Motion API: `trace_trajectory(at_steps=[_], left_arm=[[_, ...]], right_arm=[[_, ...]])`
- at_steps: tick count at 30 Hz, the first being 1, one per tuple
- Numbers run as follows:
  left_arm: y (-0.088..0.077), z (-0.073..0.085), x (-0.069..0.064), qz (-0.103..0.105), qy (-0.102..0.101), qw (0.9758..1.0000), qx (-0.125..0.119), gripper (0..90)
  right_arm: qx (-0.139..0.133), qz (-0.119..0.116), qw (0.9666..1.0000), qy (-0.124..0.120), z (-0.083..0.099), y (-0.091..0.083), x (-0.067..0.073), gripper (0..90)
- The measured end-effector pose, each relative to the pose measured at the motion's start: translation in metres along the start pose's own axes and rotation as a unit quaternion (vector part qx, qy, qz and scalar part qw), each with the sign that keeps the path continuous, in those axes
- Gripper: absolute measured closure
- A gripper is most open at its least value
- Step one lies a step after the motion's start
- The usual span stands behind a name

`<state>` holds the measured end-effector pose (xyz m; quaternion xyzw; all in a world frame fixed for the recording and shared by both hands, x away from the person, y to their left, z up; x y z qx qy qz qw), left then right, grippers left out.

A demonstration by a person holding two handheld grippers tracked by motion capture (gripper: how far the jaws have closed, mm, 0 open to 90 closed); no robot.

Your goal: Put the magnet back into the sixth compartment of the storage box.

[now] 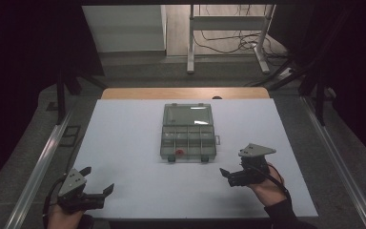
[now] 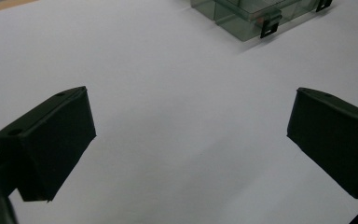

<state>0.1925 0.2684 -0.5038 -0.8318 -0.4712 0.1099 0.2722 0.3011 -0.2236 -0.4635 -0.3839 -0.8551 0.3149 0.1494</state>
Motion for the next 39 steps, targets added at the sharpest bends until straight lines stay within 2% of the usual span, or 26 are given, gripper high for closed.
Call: trace_trajectory(at_steps=[23,39], left_arm=[[0.000,0.000,0.000,0.000,0.000,1.0000,-0.001,1.5],[0.000,0.000,0.000,0.000,0.001,1.0000,0.000,1.6]], right_arm=[[-0.002,0.019,0.9998,0.004,0.015,-0.011,-0.004,0.2],[-0.004,0.031,0.9993,0.022,0.028,-0.023,-0.010,0.0]])
Point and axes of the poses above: each handheld gripper's, and its own axes: y roughly forward along the jaws, z roughly out of its underside, x roughly to its left, the point moved 1 cm from there along y, roughly forward along the jaws, and after that the axes turned 5 degrees about y, right-handed, at the moved point
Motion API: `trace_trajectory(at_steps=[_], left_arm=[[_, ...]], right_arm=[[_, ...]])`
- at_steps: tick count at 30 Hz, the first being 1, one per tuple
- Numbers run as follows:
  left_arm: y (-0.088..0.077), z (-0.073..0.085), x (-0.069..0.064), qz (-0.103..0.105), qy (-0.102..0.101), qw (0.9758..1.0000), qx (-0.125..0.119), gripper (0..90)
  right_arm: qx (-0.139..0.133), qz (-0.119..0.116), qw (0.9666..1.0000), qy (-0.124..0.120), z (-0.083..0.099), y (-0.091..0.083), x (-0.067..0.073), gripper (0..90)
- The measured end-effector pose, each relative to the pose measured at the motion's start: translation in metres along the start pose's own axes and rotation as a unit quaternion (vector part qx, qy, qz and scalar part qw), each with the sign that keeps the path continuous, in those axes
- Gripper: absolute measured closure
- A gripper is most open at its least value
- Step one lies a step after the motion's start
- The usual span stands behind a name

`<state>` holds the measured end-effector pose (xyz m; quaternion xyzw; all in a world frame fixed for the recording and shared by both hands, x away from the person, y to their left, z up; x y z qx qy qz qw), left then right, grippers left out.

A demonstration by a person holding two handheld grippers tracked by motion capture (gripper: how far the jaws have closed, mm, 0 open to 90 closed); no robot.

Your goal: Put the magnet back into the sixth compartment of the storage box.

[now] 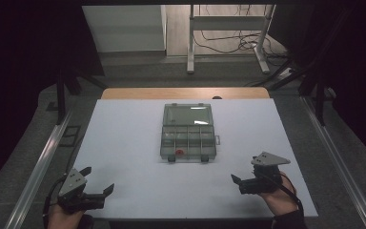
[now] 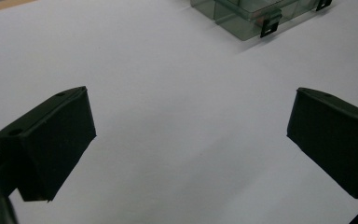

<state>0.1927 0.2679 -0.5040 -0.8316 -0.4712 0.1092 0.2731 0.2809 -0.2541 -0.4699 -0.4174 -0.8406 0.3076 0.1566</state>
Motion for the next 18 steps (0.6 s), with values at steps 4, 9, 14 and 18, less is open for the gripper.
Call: trace_trajectory(at_steps=[4,9,14,18], left_arm=[[0.000,0.000,0.000,0.000,0.000,1.0000,0.000,1.6],[0.000,0.000,0.000,0.000,0.000,1.0000,0.000,1.6],[0.000,0.000,0.000,0.000,0.000,1.0000,0.000,1.6],[0.000,0.000,0.000,0.000,0.000,1.0000,0.000,1.6]], right_arm=[[0.000,0.003,1.0000,0.003,0.002,-0.003,-0.001,0.0],[-0.004,0.010,0.9999,0.010,0.007,-0.008,-0.004,0.0],[-0.005,0.016,0.9997,0.018,0.012,-0.012,-0.007,0.0],[-0.004,0.021,0.9995,0.024,0.017,-0.014,-0.010,0.0]])
Point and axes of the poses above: each handheld gripper's, and its own axes: y roughly forward along the jaws, z roughly out of its underside, x roughly to its left, the point moved 1 cm from there along y, roughly forward along the jaws, and after that the axes turned 5 degrees about y, right-handed, at the moved point
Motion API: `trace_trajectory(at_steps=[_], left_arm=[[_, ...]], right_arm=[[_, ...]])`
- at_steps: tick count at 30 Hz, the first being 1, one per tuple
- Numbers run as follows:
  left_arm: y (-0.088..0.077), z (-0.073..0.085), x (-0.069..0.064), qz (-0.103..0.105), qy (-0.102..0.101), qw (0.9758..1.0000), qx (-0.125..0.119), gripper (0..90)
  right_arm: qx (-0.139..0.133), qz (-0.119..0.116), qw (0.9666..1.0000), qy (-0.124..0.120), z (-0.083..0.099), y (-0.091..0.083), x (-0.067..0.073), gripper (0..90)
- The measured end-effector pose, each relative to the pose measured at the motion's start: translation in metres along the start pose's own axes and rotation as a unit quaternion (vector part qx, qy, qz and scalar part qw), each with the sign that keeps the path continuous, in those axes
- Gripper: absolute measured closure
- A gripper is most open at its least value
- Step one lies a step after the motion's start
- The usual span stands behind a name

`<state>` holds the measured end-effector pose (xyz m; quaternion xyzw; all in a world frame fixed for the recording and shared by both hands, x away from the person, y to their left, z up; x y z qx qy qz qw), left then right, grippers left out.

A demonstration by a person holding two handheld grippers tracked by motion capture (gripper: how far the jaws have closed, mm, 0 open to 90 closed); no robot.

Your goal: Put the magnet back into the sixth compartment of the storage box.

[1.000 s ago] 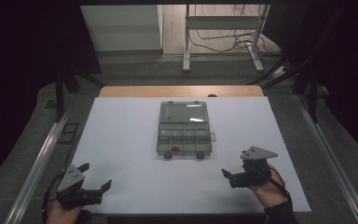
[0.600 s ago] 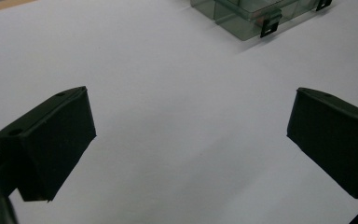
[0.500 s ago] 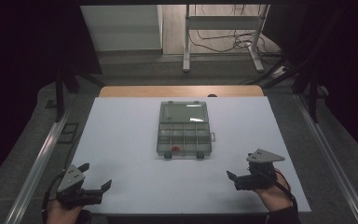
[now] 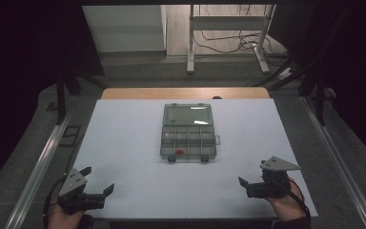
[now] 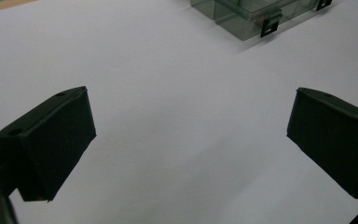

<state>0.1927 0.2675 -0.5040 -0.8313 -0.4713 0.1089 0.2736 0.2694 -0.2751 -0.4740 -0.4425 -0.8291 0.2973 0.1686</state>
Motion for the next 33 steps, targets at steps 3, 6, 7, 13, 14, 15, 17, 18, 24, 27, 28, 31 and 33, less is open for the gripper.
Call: trace_trajectory(at_steps=[3,6,7,13,14,15,17,18,24,27,28,31,33], left_arm=[[0.000,0.000,0.000,0.000,0.000,1.0000,0.000,1.6],[0.000,0.000,0.000,0.000,0.000,1.0000,0.000,1.6],[0.000,0.000,0.000,0.000,0.000,1.0000,0.000,1.6],[0.000,0.000,0.000,0.000,0.000,1.0000,0.000,1.7],[0.000,0.000,0.000,0.000,0.000,1.0000,0.000,1.7],[0.000,0.000,0.000,0.000,0.000,1.0000,0.000,1.7],[0.000,0.000,0.000,0.001,0.000,1.0000,0.000,1.7],[0.000,0.000,0.000,0.001,0.000,1.0000,0.000,1.7],[0.000,0.000,0.000,0.000,0.000,1.0000,0.000,1.7],[0.000,0.000,0.000,0.000,0.000,1.0000,0.000,1.7],[0.000,0.000,0.000,0.000,0.000,1.0000,0.000,1.7],[0.000,0.000,0.000,0.000,0.000,1.0000,0.001,2.1],[0.000,0.000,0.000,0.000,0.000,1.0000,0.001,2.4]], right_arm=[[0.000,0.002,1.0000,0.002,0.002,-0.001,-0.001,0.0],[-0.001,0.008,1.0000,0.005,0.005,-0.004,-0.003,0.0],[-0.001,0.008,1.0000,0.005,0.005,-0.004,-0.003,0.0],[-0.001,0.019,0.9998,0.008,0.010,-0.009,-0.007,0.0],[-0.001,0.019,0.9998,0.008,0.010,-0.009,-0.007,0.0],[-0.001,0.020,0.9998,0.008,0.011,-0.010,-0.007,0.0],[0.000,0.024,0.9997,0.009,0.013,-0.012,-0.008,0.0],[0.001,0.027,0.9996,0.009,0.015,-0.013,-0.009,0.0],[0.007,0.035,0.9993,0.014,0.020,-0.016,-0.010,0.0],[0.012,0.039,0.9990,0.019,0.024,-0.018,-0.012,0.0],[0.012,0.039,0.9990,0.019,0.024,-0.018,-0.012,0.0],[0.020,0.044,0.9985,0.025,0.029,-0.020,-0.014,0.0],[0.023,0.048,0.9982,0.026,0.031,-0.021,-0.015,0.0]])
Point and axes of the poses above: each handheld gripper's, and its own axes: y roughly forward along the jaws, z roughly out of its underside, x roughly to its left, the point moved 1 cm from there along y, roughly forward along the jaws, and after that the axes turned 5 degrees about y, right-handed, at the moved point
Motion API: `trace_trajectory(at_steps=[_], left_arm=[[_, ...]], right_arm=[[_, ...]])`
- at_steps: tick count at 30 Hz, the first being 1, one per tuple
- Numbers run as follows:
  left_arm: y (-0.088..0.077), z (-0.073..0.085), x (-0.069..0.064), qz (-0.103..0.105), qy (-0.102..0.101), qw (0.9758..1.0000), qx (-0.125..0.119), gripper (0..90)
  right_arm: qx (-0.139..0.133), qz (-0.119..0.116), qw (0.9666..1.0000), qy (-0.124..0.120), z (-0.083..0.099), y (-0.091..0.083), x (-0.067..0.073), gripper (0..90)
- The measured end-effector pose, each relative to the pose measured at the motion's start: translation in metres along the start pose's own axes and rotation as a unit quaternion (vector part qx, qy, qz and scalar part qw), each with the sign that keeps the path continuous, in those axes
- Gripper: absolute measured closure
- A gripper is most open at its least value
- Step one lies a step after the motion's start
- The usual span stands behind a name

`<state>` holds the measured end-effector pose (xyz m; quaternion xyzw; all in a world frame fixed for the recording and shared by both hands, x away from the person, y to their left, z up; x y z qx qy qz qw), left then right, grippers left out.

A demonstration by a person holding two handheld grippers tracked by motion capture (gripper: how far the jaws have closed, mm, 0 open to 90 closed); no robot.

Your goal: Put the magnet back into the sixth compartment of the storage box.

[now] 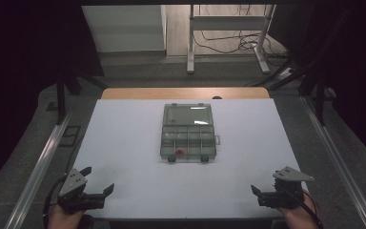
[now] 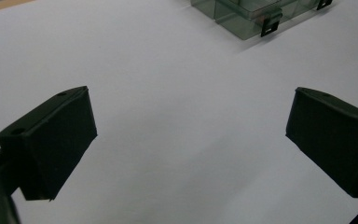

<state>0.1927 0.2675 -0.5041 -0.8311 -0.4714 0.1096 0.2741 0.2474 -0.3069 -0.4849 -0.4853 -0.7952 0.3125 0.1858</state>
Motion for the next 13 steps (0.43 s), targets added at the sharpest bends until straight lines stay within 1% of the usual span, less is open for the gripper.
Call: trace_trajectory(at_steps=[2,6,13], left_arm=[[0.0000,-0.0001,-0.0001,0.000,0.000,1.0000,0.000,2.4],[0.0000,0.0000,-0.0002,0.000,0.000,1.0000,0.000,2.4],[0.0004,-0.0005,-0.0005,0.000,0.001,1.0000,0.001,2.4]], right_arm=[[0.004,0.004,1.0000,0.000,0.0018,-0.0002,-0.0008,0.0],[0.000,0.008,1.0000,0.002,0.0024,-0.0016,-0.0016,0.0],[0.015,0.014,0.9998,0.001,0.0024,0.0013,-0.0017,0.0]])
Point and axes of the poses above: each handheld gripper's, and its own axes: y roughly forward along the jaws, z roughly out of its underside, x roughly to its left, the point moved 1 cm from there along y, roughly forward along the jaws, and after that the axes turned 5 degrees about y, right-handed, at the moved point
